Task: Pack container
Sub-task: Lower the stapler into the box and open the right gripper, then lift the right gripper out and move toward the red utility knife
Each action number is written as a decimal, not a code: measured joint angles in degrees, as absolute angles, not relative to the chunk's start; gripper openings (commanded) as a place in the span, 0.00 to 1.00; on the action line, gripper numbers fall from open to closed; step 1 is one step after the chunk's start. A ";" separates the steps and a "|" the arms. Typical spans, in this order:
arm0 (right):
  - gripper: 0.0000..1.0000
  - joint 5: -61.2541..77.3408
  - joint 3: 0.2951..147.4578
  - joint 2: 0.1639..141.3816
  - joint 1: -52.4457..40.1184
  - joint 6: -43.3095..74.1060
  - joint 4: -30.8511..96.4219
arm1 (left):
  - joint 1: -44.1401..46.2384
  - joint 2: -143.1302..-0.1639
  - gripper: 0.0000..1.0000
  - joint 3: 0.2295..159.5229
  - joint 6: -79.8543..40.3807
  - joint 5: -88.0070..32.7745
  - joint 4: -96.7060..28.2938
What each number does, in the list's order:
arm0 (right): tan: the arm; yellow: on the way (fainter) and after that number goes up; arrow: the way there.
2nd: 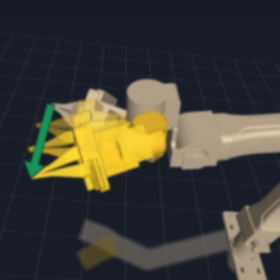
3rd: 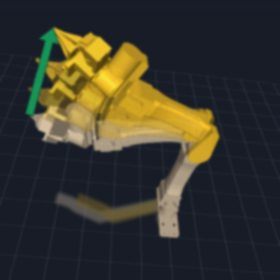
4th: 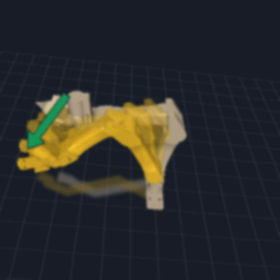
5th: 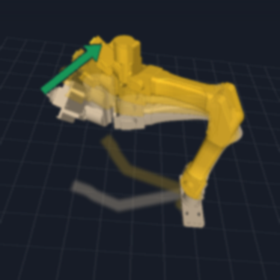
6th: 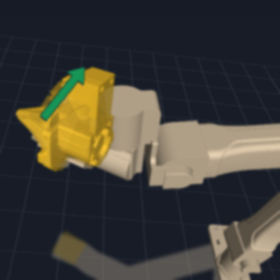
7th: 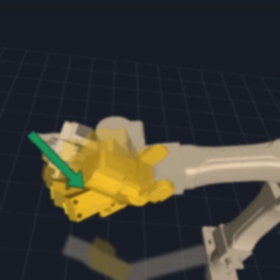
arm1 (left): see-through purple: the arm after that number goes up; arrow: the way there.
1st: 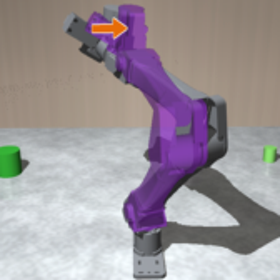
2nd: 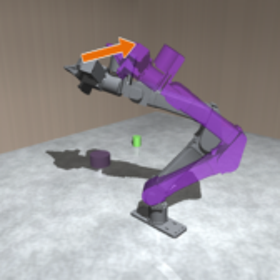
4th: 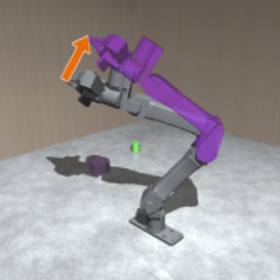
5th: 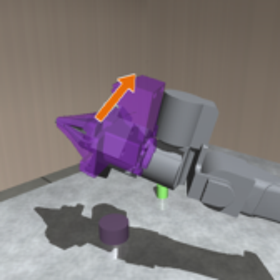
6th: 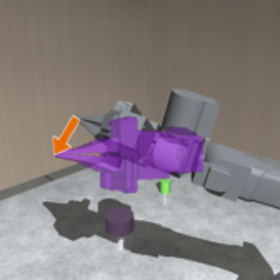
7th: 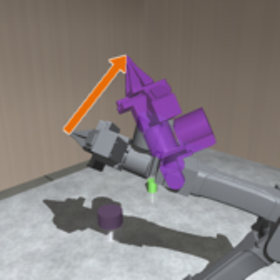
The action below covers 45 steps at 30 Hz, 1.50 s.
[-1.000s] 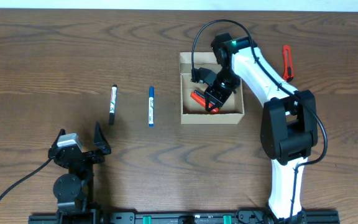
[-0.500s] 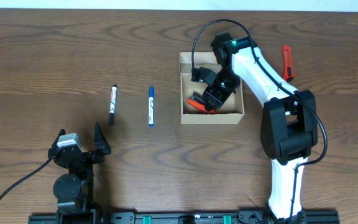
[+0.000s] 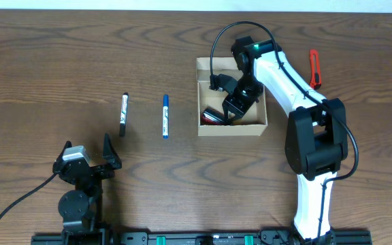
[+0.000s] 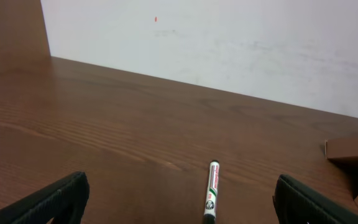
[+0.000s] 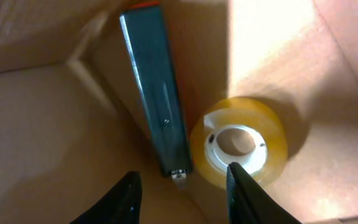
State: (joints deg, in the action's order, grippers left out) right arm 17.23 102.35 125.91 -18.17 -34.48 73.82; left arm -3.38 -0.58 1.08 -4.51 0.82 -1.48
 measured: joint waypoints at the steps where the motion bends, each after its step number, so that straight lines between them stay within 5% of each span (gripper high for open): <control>1: 0.34 16.75 103.22 125.95 -18.17 -34.28 74.15 | -3.38 -0.58 0.95 1.08 -4.51 0.82 -1.50; 14: 0.39 7.25 125.97 126.04 -17.47 -30.68 79.66 | -3.38 -0.58 0.95 1.08 -4.51 0.82 -1.50; 19: 0.67 -4.78 132.64 126.04 -15.62 -26.17 79.94 | -3.38 -0.58 0.95 1.08 -4.49 0.82 -1.50; 22: 0.93 -14.37 134.58 126.04 -13.21 -23.42 79.42 | -3.38 -0.58 0.95 1.08 -4.51 0.82 -1.48; 24: 0.99 -18.02 134.87 126.04 -11.11 -21.98 79.24 | -3.38 -0.58 0.95 1.08 -4.49 0.82 -1.50; 34: 0.99 -18.20 134.89 126.04 4.43 -15.66 76.66 | -3.38 -0.58 0.95 1.08 -4.51 0.82 -1.50; 45: 0.99 -7.73 134.96 126.06 11.00 -12.56 68.40 | -3.38 -0.58 0.95 1.08 -4.51 0.82 -1.50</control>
